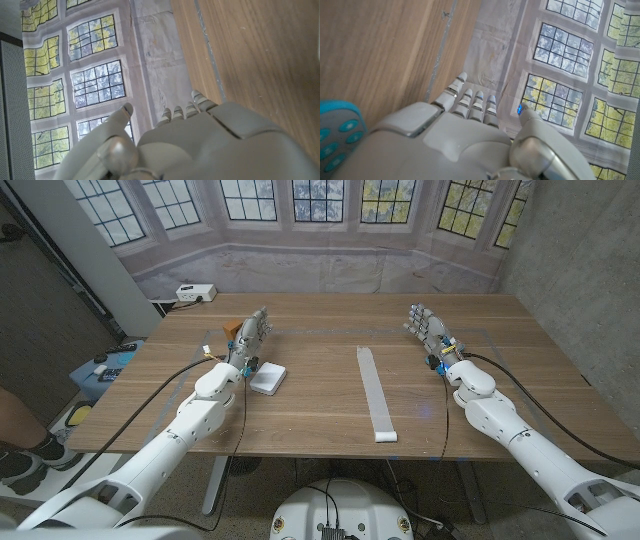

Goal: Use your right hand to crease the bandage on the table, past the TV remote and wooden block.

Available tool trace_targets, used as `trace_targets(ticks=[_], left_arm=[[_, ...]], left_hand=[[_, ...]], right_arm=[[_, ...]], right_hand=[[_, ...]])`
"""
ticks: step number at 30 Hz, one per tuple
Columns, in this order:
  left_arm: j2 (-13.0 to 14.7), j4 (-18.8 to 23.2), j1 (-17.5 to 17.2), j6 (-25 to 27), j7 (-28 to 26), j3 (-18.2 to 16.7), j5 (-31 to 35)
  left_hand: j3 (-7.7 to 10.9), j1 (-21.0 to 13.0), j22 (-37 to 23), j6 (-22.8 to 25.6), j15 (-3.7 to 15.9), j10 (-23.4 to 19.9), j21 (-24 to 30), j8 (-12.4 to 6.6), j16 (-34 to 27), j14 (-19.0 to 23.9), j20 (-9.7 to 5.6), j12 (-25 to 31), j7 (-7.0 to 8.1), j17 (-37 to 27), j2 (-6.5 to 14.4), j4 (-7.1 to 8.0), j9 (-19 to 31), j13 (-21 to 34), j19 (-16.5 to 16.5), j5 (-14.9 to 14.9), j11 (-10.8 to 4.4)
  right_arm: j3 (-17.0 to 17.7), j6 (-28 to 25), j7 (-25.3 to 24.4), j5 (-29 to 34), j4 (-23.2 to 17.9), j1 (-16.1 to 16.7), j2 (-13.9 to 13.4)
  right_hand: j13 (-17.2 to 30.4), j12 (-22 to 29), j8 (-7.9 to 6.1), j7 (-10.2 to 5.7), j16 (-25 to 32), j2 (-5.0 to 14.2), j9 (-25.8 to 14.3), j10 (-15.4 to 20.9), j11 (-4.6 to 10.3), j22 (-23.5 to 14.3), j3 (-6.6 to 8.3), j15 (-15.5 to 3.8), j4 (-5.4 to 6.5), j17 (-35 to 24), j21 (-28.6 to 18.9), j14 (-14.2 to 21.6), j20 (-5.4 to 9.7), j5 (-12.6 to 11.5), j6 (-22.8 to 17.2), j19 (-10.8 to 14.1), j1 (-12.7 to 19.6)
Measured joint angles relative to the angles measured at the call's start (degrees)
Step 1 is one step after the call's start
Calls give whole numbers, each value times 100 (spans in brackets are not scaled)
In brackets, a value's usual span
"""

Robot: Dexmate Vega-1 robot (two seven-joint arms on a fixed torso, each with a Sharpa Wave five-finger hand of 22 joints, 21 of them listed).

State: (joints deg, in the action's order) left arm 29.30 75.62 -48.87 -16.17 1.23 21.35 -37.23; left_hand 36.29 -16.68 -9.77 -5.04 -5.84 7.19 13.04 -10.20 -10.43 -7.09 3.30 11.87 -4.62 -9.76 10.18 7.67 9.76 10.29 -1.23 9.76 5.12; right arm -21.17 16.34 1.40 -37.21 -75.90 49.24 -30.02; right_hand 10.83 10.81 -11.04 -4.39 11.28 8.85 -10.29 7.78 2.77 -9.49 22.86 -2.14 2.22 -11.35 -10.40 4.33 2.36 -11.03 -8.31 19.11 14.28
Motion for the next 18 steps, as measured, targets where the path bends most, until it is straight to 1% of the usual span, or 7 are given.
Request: trace_targets(ticks=[10,12,18], left_arm=[[65,193,-135,26,-77,2,20],[77,228,-158,30,-87,2,26],[123,339,-228,41,-122,-14,33]], left_hand=[[9,-9,0,1,0,0,0,0,0,0,-1,0,1,0,9,-10,0,0,0,0,0],[16,-9,0,1,0,0,0,0,0,0,-1,0,1,0,9,-17,-1,-1,0,0,0],[15,-9,1,1,0,-1,0,0,0,1,-1,-1,1,1,9,-17,-1,-1,0,0,0]], right_arm=[[-21,-32,-3,54,-95,33,-51],[-26,-34,-2,68,-117,40,-65],[-46,-59,-9,135,-225,64,-125]], right_hand=[[0,0,0,0,0,0,0,27,14,0,0,0,0,-27,2,0,0,0,0,0,0],[0,0,0,0,0,0,0,27,14,0,24,0,-24,-26,2,0,0,0,0,0,0],[0,0,0,5,0,22,1,27,14,1,23,0,-24,-26,2,0,0,0,-4,0,22]])
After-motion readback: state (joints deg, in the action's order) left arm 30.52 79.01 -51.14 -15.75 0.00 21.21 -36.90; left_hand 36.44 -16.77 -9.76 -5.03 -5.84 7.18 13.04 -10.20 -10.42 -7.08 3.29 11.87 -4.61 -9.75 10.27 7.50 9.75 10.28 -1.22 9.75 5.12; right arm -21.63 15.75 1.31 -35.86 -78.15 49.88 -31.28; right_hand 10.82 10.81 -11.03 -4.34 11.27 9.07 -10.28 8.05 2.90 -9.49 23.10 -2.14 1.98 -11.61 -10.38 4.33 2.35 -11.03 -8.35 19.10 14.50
